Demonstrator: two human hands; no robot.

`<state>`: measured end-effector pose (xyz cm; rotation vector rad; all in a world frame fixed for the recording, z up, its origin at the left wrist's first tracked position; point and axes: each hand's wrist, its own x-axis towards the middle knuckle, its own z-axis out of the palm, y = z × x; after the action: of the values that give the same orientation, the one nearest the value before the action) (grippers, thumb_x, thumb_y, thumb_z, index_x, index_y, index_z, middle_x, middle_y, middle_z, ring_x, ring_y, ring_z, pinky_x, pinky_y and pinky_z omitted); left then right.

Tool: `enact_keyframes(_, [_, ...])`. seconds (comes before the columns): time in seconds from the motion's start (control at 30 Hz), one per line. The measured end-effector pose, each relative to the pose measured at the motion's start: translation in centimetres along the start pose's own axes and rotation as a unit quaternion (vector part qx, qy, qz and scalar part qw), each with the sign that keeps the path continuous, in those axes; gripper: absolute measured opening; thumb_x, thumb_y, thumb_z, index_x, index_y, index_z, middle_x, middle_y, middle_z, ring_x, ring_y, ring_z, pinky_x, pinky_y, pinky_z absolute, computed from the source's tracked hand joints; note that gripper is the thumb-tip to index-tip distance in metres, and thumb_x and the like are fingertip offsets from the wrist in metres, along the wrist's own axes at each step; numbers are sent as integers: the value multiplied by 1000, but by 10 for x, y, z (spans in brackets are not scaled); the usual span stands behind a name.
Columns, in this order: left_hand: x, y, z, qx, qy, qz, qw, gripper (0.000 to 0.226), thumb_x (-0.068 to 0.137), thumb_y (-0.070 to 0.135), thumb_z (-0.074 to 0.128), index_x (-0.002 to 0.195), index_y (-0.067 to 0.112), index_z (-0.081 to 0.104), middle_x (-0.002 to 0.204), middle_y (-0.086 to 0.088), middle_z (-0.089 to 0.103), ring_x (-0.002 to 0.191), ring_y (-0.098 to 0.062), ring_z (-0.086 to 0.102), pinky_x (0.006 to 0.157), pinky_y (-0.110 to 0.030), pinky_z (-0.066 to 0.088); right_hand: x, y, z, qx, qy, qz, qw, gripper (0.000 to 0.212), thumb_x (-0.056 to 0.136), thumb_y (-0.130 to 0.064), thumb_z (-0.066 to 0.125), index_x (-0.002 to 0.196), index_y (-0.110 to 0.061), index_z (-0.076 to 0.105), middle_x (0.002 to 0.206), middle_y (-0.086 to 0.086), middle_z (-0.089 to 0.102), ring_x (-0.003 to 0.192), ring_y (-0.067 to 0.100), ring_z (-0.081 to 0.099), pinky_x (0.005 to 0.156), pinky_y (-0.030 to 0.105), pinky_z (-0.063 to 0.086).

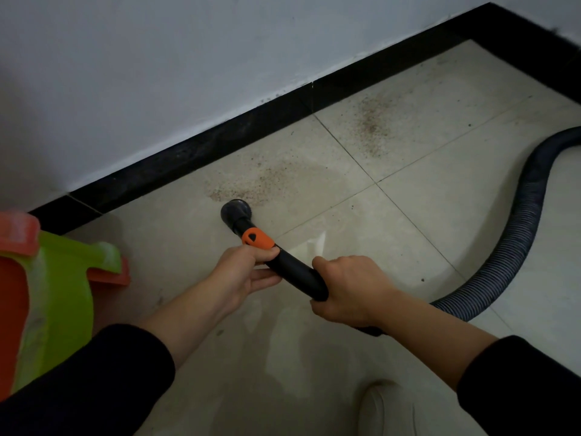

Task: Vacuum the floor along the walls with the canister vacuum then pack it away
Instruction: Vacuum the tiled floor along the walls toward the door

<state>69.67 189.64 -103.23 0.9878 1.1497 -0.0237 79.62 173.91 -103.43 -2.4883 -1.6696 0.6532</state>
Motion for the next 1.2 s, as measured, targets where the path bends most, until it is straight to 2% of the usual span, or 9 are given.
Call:
enact_keyframes(0.17, [-3, -5, 11, 16, -12, -1, 1000, 14, 89, 1, 63, 102, 4, 60, 104, -13, 66, 85, -31, 70, 60, -30, 59, -5, 7, -2, 16, -31, 19, 999, 33, 82, -53, 59, 88, -23, 45, 67, -6, 46, 66, 21, 55, 64, 29, 44])
enact_keyframes(0.4, [-4, -12, 22, 37, -40, 2, 999, 22, 88, 2, 65, 110, 1, 61, 103, -14, 67, 85, -32, 71, 65, -32, 59, -8, 14, -6, 30, -70, 39, 996, 36, 76, -58, 63, 77, -23, 55, 63, -3, 53, 61, 20, 57, 55, 27, 39])
enact_keyframes(0.6, [2, -17, 34, 52, -65, 9, 996, 17, 87, 3, 66, 104, 5, 62, 100, -13, 68, 86, -30, 71, 70, -33, 59, -15, 23, -6, 44, -96, 65, 992, 36, 75, -58, 65, 82, -24, 56, 67, -2, 57, 64, 19, 60, 62, 30, 51])
enact_keyframes(0.83, [9, -21, 44, 51, -83, 17, 995, 20, 86, 4, 67, 105, 7, 61, 100, -12, 69, 87, -30, 72, 70, -33, 59, -21, 30, -2, 38, -78, 84, 993, 34, 73, -57, 65, 70, -27, 49, 64, -3, 56, 58, 17, 56, 58, 27, 47])
enact_keyframes(0.97, [13, -19, 49, 57, -83, 21, 995, 24, 86, 5, 69, 108, 5, 62, 101, -11, 70, 86, -29, 72, 67, -31, 58, -21, 35, 0, 35, -67, 90, 993, 35, 76, -57, 63, 84, -23, 60, 65, -3, 56, 60, 18, 57, 59, 27, 47])
enact_keyframes(1.07, [17, -14, 51, 58, -80, 30, 995, 28, 85, 6, 69, 112, 3, 62, 104, -12, 70, 87, -29, 72, 68, -31, 59, -17, 37, 1, 33, -59, 87, 994, 33, 79, -55, 60, 85, -23, 57, 65, -4, 54, 59, 17, 55, 59, 26, 46])
enact_keyframes(1.2, [21, -11, 50, 48, -65, 36, 996, 28, 85, 5, 69, 112, 3, 63, 103, -11, 69, 85, -29, 72, 67, -30, 59, -9, 38, 2, 30, -51, 92, 994, 37, 81, -55, 58, 93, -20, 61, 72, -1, 58, 67, 20, 60, 66, 29, 51])
